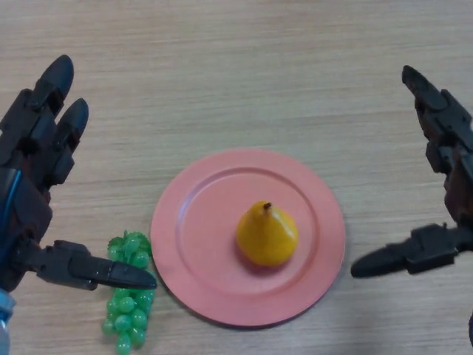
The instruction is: Pick up the yellow pear and place it on the plate
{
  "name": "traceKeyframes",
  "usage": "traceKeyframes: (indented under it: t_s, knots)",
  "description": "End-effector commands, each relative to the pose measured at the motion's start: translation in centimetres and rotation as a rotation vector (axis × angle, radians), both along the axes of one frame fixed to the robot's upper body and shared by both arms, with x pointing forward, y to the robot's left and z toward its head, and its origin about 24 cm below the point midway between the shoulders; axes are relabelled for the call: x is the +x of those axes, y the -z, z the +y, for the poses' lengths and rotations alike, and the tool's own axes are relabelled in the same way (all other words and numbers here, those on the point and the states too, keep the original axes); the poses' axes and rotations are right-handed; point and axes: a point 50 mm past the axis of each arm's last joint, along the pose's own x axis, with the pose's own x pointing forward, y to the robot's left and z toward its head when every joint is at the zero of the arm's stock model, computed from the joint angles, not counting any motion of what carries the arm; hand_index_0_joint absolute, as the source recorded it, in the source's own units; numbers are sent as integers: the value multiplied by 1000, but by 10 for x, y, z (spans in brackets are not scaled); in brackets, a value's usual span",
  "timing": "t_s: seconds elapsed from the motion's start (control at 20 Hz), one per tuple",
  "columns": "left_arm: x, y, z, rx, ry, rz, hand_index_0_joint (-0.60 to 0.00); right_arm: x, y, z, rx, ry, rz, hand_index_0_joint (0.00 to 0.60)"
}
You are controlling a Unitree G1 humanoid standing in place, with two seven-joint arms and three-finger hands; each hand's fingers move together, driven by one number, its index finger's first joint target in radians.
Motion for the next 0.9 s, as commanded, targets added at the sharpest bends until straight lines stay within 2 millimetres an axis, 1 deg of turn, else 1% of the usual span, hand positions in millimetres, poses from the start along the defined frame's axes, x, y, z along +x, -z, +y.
traceKeyframes:
  t_s: [0.05,0.2,0.35,0.45,0.75,0.9]
  knots:
    - [-3,-22,2,30,-6,-139,0,-18,-35,-4,46,-11,-185,0]
    - [1,-21,-6,74,22,-112,0,-24,-39,-2,57,-2,-175,0]
    - [1,-22,-11,73,36,-125,0,-27,-40,0,56,8,-180,0]
    - [2,-21,-10,60,42,-123,0,-28,-40,2,59,9,-175,0]
    - [-1,-29,-14,57,36,-177,0,-31,-45,2,76,7,-193,0]
    - [-2,-33,-12,84,46,-162,0,-32,-43,3,68,17,-192,0]
